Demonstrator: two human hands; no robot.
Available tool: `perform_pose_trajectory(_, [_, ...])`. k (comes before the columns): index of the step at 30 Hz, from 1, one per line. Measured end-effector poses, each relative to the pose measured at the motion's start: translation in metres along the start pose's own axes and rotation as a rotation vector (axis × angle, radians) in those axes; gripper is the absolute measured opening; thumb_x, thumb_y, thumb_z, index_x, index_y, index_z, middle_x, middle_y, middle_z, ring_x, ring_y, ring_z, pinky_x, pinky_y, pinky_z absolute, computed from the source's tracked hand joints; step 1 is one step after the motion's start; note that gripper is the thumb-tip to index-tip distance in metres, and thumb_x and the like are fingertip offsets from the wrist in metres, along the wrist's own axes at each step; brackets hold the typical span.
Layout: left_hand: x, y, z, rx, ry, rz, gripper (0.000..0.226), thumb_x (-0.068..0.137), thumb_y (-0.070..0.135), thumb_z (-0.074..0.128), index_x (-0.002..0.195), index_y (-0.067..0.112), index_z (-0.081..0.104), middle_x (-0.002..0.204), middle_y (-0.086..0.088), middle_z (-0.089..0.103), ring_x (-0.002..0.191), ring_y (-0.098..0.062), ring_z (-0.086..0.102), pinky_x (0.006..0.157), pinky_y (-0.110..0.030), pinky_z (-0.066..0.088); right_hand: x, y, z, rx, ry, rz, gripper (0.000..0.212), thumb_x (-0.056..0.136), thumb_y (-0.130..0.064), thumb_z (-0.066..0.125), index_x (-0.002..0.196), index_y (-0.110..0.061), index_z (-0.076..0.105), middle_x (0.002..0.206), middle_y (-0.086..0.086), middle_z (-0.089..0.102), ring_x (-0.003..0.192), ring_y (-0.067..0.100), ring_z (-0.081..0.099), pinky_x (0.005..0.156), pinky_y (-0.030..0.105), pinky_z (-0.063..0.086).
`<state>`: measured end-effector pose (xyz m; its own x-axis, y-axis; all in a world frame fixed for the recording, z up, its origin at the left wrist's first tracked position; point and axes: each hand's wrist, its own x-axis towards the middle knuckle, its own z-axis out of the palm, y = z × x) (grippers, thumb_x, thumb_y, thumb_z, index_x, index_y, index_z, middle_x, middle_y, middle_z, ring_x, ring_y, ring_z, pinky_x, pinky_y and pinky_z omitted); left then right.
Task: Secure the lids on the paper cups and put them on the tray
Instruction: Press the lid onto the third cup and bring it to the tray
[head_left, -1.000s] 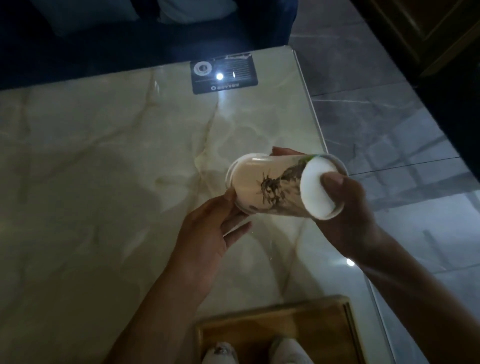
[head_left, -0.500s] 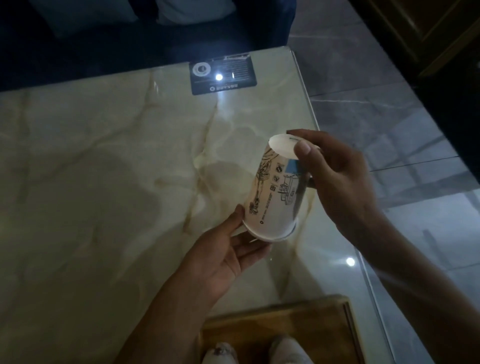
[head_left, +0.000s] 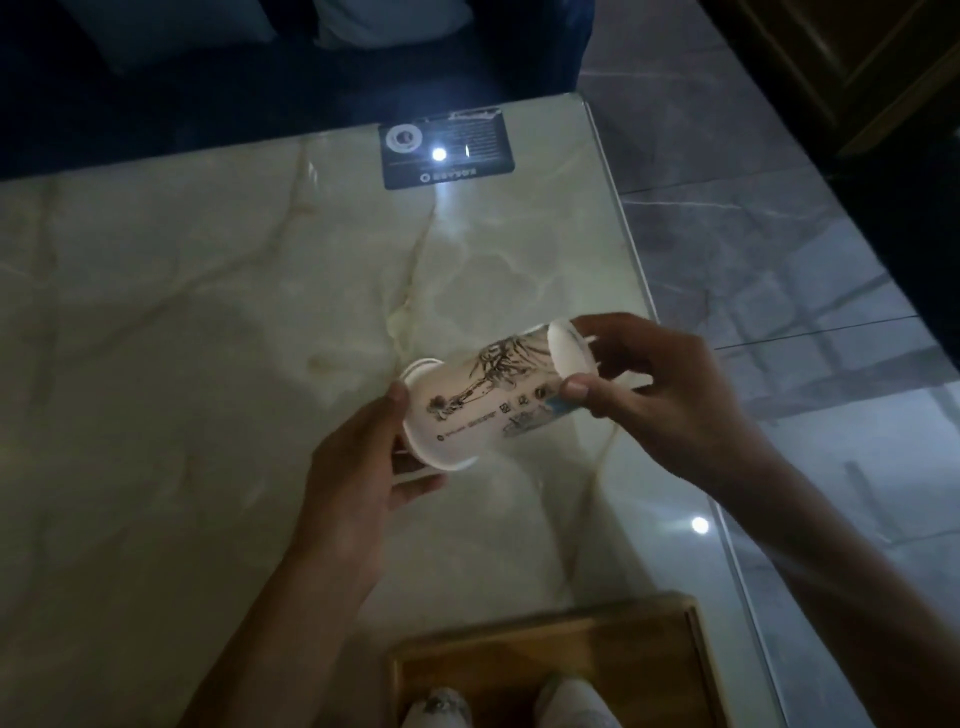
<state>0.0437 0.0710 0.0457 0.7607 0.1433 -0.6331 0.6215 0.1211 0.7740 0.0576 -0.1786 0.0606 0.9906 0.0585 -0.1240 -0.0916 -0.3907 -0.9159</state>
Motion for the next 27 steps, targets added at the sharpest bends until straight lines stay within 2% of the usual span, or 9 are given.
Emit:
perform_pose_trajectory(5, [0.0, 0.016, -0.009, 0.094, 0.072, 0.329, 0.019, 0.095, 0.04, 0.064, 0.09, 0.047, 0.082, 0.087, 0.011, 0.081, 0.085, -0.01, 0.076, 0.064, -0.024, 0.061, -0.006, 0.012, 0.006, 0.032, -0.103, 0.087, 0.05, 0.072, -0.066, 0.076, 0.114, -0.041, 0.068, 0.102, -0.022, 0.081, 0.089, 0.007, 0.077, 0.067, 0.025, 0.061])
perform_pose_trajectory(8, [-0.004, 0.02, -0.014, 0.158, -0.034, 0.393, 0.035, 0.084, 0.049, 0.063, 0.115, 0.041, 0.077, 0.111, 0.011, 0.08, 0.111, -0.014, 0.071, 0.095, -0.041, 0.056, -0.007, 0.017, 0.005, 0.193, -0.104, 0.152, 0.054, 0.072, -0.053, 0.074, 0.12, -0.029, 0.07, 0.105, -0.007, 0.084, 0.095, 0.021, 0.079, 0.075, 0.043, 0.065])
perform_pose_trajectory(10, [-0.005, 0.021, -0.017, 0.117, -0.093, 0.397, 0.047, 0.081, 0.048, 0.066, 0.125, 0.035, 0.073, 0.121, 0.006, 0.077, 0.12, -0.018, 0.068, 0.104, -0.045, 0.051, -0.007, 0.016, 0.002, 0.285, -0.108, 0.177, 0.06, 0.073, -0.047, 0.074, 0.125, -0.02, 0.07, 0.107, 0.004, 0.084, 0.098, 0.028, 0.079, 0.083, 0.053, 0.065])
perform_pose_trajectory(15, [-0.007, 0.021, -0.015, 0.027, -0.135, 0.322, 0.049, 0.073, 0.047, 0.072, 0.121, 0.04, 0.069, 0.114, 0.005, 0.079, 0.104, -0.018, 0.075, 0.076, -0.031, 0.061, -0.01, 0.014, -0.003, 0.347, -0.105, 0.201, 0.052, 0.073, -0.044, 0.074, 0.12, -0.019, 0.073, 0.103, 0.006, 0.084, 0.09, 0.021, 0.079, 0.083, 0.052, 0.063])
perform_pose_trajectory(19, [-0.011, 0.018, -0.009, 0.012, -0.063, 0.301, 0.078, 0.061, 0.051, 0.075, 0.133, 0.028, 0.059, 0.099, 0.008, 0.082, 0.093, -0.013, 0.076, 0.077, -0.033, 0.061, -0.014, 0.014, -0.004, 0.345, -0.104, 0.239, 0.063, 0.077, -0.046, 0.068, 0.13, -0.012, 0.072, 0.11, 0.008, 0.083, 0.101, 0.032, 0.077, 0.085, 0.052, 0.064])
perform_pose_trajectory(22, [-0.018, 0.02, -0.005, 0.036, -0.003, 0.38, 0.072, 0.057, 0.051, 0.078, 0.126, 0.04, 0.059, 0.108, 0.005, 0.08, 0.093, -0.003, 0.075, 0.076, -0.025, 0.058, -0.016, 0.016, 0.001, 0.395, -0.175, 0.297, 0.055, 0.083, -0.037, 0.067, 0.134, -0.016, 0.07, 0.116, 0.011, 0.08, 0.112, 0.04, 0.072, 0.091, 0.056, 0.063])
perform_pose_trajectory(24, [-0.024, 0.024, -0.003, 0.091, 0.034, 0.48, 0.073, 0.058, 0.047, 0.081, 0.127, 0.043, 0.055, 0.118, 0.005, 0.075, 0.102, -0.001, 0.073, 0.073, -0.017, 0.057, -0.018, 0.016, 0.006, 0.479, -0.254, 0.389, 0.067, 0.079, -0.056, 0.072, 0.135, -0.019, 0.068, 0.122, 0.015, 0.078, 0.118, 0.042, 0.07, 0.099, 0.06, 0.059])
perform_pose_trajectory(26, [-0.031, 0.027, -0.001, 0.195, 0.027, 0.592, 0.084, 0.061, 0.044, 0.084, 0.138, 0.039, 0.049, 0.127, 0.008, 0.07, 0.114, -0.006, 0.069, 0.081, -0.02, 0.058, -0.021, 0.016, 0.013, 0.548, -0.309, 0.488, 0.085, 0.069, -0.079, 0.072, 0.132, -0.021, 0.07, 0.125, 0.019, 0.076, 0.115, 0.039, 0.071, 0.103, 0.061, 0.055])
perform_pose_trajectory(27, [-0.035, 0.028, 0.0, 0.254, 0.008, 0.644, 0.088, 0.062, 0.043, 0.085, 0.142, 0.039, 0.046, 0.131, 0.01, 0.068, 0.119, -0.009, 0.067, 0.087, -0.023, 0.057, -0.021, 0.015, 0.018, 0.569, -0.323, 0.521, 0.08, 0.076, -0.078, 0.063, 0.132, -0.02, 0.07, 0.125, 0.019, 0.076, 0.114, 0.038, 0.071, 0.105, 0.061, 0.053])
